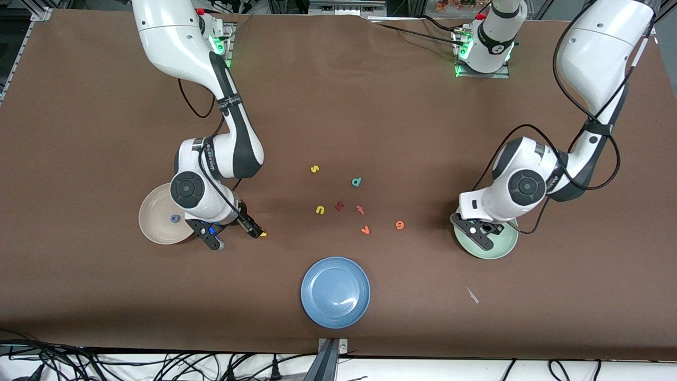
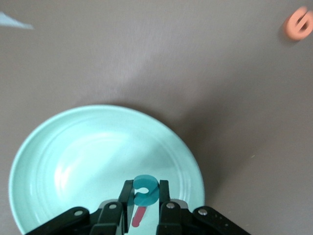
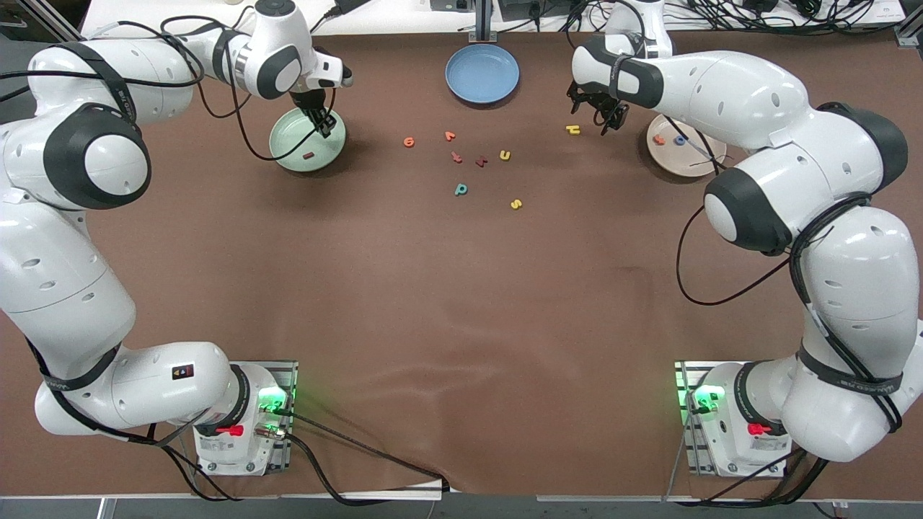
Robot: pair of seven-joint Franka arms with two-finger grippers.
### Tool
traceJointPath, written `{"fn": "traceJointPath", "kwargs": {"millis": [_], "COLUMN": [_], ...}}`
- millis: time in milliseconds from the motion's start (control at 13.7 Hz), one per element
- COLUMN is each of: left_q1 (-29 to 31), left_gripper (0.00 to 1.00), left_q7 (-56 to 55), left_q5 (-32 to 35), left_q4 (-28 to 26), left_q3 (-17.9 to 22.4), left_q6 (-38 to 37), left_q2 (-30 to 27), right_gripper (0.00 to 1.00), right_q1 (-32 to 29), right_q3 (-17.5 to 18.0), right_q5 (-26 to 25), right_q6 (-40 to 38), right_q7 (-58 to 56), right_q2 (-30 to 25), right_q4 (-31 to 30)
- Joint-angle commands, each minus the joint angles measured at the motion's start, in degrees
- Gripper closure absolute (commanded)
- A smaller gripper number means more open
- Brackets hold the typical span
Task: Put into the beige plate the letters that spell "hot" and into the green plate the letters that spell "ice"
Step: 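Drop the f on the beige plate, the c on the green plate, then move both grippers to the yellow u and orange 6 letters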
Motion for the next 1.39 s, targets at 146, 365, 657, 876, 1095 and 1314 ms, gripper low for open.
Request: {"fn": "traceJointPath", "kwargs": {"millis": [146, 365, 657, 876, 1095, 1314], "left_q1": [0.9, 1.1, 1.0, 0.9, 0.9, -1.5], "left_gripper": [0.99, 0.88, 0.09, 0.01, 0.01, 0.04], "left_q7": [1.3, 1.3, 1.1, 0.6, -0.8, -5.4], "left_q5": [1.6, 1.7, 1.7, 1.0, -3.6, -8.5], "left_q4": [-1.3, -2.2, -2.2, -1.2, 0.7, 2.4], "left_q3": [-0.7, -0.7, -0.7, -1.1, -3.5, -3.7], "left_q6": [3.4, 4.2, 3.1, -1.3, -5.9, -6.5], "left_q2": [2.2, 2.4, 1.4, -1.3, -3.0, -3.1], "right_gripper": [0.0, 0.0, 0.0, 0.0, 0.0, 0.0], "right_q1": [-0.9, -1.1, -0.8, -0.4, -0.2, 0.8], "right_q3": [-0.3, -0.2, -0.3, -0.3, -0.1, -0.1], "right_q5": [-2.2, -3.7, -3.8, -4.7, -4.7, -4.7], "right_q6": [-3.0, -3.0, -3.0, -1.9, 0.5, 2.8], "right_q7": [3.3, 3.3, 7.3, 17.1, 23.3, 29.4], "right_q2": [2.2, 2.6, 2.6, 2.6, 3.8, 5.6], "right_q4": [4.0, 4.5, 4.7, 4.7, 4.7, 4.7]}}
